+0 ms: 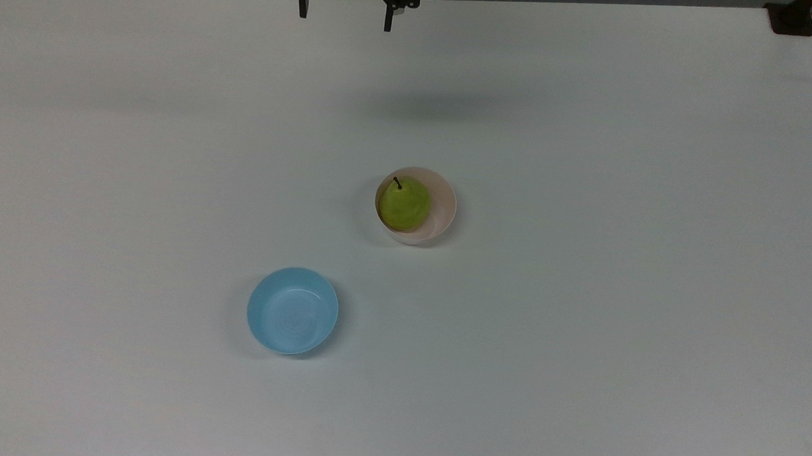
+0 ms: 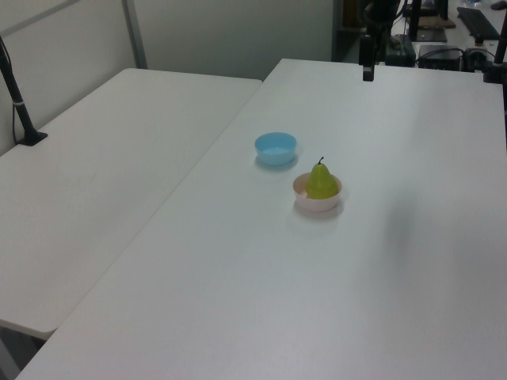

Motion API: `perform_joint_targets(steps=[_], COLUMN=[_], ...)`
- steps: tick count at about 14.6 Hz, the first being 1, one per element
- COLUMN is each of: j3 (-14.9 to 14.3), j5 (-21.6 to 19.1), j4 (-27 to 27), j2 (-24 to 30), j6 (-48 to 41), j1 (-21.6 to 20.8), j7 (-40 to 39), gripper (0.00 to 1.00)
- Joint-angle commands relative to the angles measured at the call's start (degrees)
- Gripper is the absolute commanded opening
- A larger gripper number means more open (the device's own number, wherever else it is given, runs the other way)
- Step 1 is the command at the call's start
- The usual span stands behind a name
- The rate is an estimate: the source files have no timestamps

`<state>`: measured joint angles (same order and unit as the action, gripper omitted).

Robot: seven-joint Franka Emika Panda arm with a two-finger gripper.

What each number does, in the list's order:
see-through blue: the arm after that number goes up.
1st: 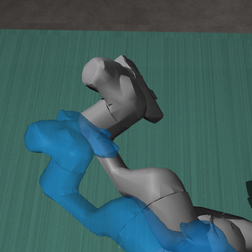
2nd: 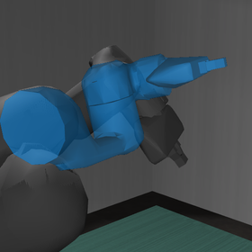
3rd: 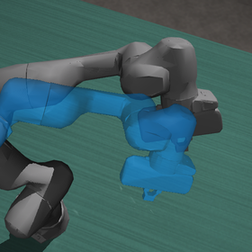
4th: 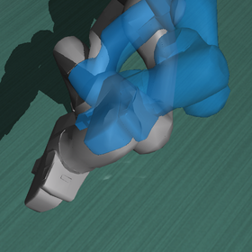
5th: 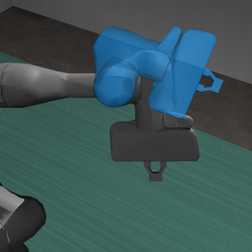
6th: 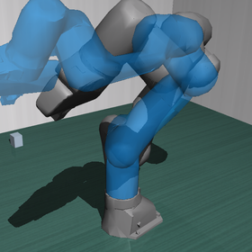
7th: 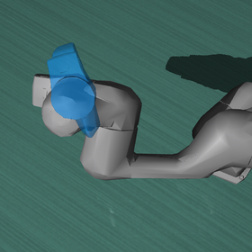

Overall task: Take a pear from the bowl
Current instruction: 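Move the open gripper down over the green pear in the pink bowl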

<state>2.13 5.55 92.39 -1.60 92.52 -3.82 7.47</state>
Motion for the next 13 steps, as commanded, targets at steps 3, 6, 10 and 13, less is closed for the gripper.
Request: perform_joint_targets(steps=[3, 6, 10, 13], j3=[-0.46, -0.46, -0.37, -0.28], j5=[-0.36, -0.37, -0.45, -0.98], j4=[0.95, 0.95, 0.86, 0.86], j2=[0.98, 0.98, 0.81, 0.28], j6=[0.38, 0.38, 0.47, 2.12], j1=[0.66, 0.66, 0.57, 0.22], j7=[-1.41, -1.5, -1.41, -1.5], gripper=[1.0, 1.0, 1.0, 1.0])
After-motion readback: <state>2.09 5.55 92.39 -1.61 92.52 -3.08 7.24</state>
